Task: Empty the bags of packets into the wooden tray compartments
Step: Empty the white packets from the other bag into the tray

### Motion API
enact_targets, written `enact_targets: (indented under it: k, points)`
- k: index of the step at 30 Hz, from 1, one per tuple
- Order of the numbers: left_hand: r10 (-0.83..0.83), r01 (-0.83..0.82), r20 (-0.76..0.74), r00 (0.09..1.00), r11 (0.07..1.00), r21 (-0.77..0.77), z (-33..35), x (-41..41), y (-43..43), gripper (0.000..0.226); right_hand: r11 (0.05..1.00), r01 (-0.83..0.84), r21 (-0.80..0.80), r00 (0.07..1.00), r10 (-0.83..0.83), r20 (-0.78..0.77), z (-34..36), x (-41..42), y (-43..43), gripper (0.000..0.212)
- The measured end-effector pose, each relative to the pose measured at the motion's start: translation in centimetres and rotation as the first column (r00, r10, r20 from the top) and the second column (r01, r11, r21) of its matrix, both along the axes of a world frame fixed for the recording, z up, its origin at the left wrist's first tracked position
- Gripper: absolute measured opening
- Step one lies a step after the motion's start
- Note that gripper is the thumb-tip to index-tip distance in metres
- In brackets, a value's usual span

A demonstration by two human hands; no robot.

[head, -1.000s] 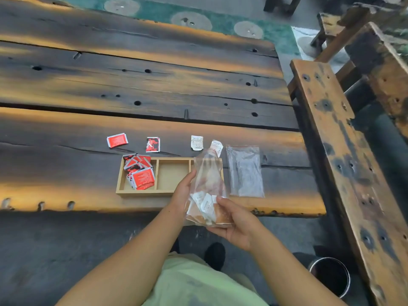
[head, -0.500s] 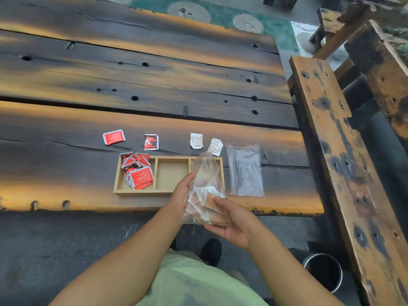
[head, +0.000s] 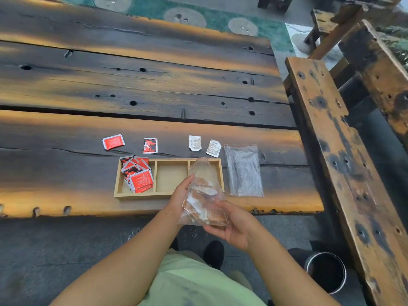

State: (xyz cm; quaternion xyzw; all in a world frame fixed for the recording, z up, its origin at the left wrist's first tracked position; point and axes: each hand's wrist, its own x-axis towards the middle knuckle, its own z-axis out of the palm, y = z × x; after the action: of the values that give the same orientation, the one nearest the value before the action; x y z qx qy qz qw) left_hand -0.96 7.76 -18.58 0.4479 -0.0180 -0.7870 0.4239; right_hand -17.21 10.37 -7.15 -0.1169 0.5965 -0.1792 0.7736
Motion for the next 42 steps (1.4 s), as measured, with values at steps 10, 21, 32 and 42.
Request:
enact_targets:
  k: [10,21,32,42]
  points:
    - [-0.011,0.012,-0.132,0.991,1.0,0.006,1.8,-0.4,0.1,0.053,0.999,0.035,0.0,0.999,-0.035,-0.006,0.7,0.1,-0.1,0.024]
    - [0.056,-0.041,-0.263,0.963,0.997,0.061,2.7,-1.0,0.5,0.075,0.999,-0.011,-0.032,1.0,0.011,0.015,1.2,0.0,-0.7,0.027]
    - [0.162,-0.143,-0.255,0.953,0.986,0.09,3.7,-1.3,-0.3,0.069,1.0,0.015,-0.014,0.999,-0.015,0.035,1.3,0.0,-1.2,0.03]
    - [0.181,-0.163,-0.289,0.94,0.983,0.085,4.7,-1.6,-0.7,0.059,1.0,0.028,-0.011,0.999,-0.028,0.025,1.9,-0.2,-1.5,0.03]
